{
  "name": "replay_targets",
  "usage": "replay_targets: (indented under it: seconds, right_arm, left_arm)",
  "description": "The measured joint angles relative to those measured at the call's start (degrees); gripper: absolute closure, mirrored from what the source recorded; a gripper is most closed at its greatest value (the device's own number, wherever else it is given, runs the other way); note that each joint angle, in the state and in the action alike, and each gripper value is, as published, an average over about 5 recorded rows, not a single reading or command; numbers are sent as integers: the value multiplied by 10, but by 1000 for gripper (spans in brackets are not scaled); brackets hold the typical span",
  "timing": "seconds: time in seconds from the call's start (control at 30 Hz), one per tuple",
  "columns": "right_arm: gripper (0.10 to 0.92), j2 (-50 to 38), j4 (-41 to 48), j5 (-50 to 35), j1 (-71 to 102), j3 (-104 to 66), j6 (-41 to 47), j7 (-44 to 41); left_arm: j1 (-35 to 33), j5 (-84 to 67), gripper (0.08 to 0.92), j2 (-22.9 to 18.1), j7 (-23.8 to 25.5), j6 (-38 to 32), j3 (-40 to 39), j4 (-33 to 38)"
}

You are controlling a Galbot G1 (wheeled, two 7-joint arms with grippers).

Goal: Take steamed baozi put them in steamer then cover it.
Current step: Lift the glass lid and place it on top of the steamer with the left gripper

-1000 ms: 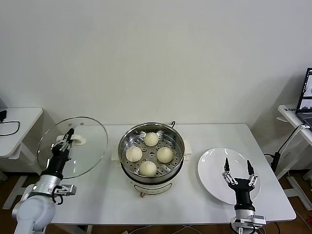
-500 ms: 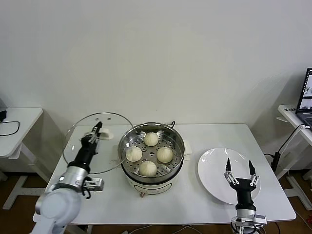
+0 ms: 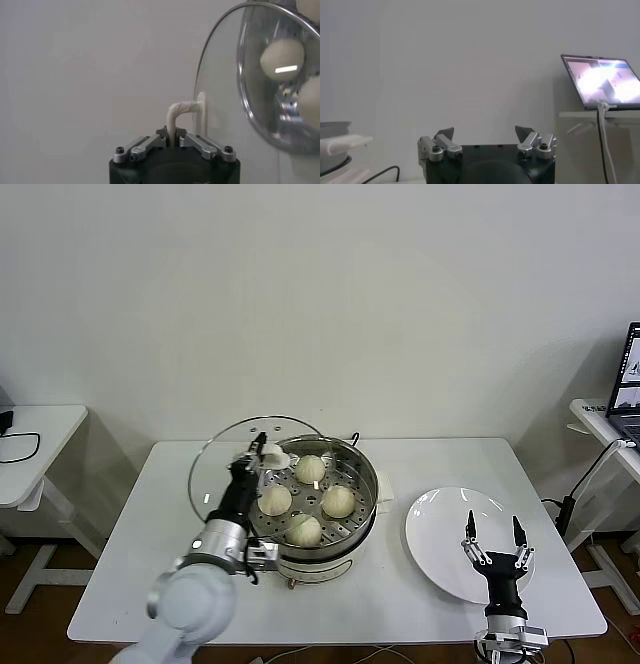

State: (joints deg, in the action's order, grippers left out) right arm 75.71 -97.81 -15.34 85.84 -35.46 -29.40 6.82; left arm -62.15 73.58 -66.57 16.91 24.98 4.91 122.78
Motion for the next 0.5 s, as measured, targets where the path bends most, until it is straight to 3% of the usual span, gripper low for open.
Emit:
replay_targets:
  seconds: [0.5]
  right_arm:
    - [203,2,7,6,0,-6,-1,0]
  left_arm:
    - [40,35,809,-48,3,27,-91,-59]
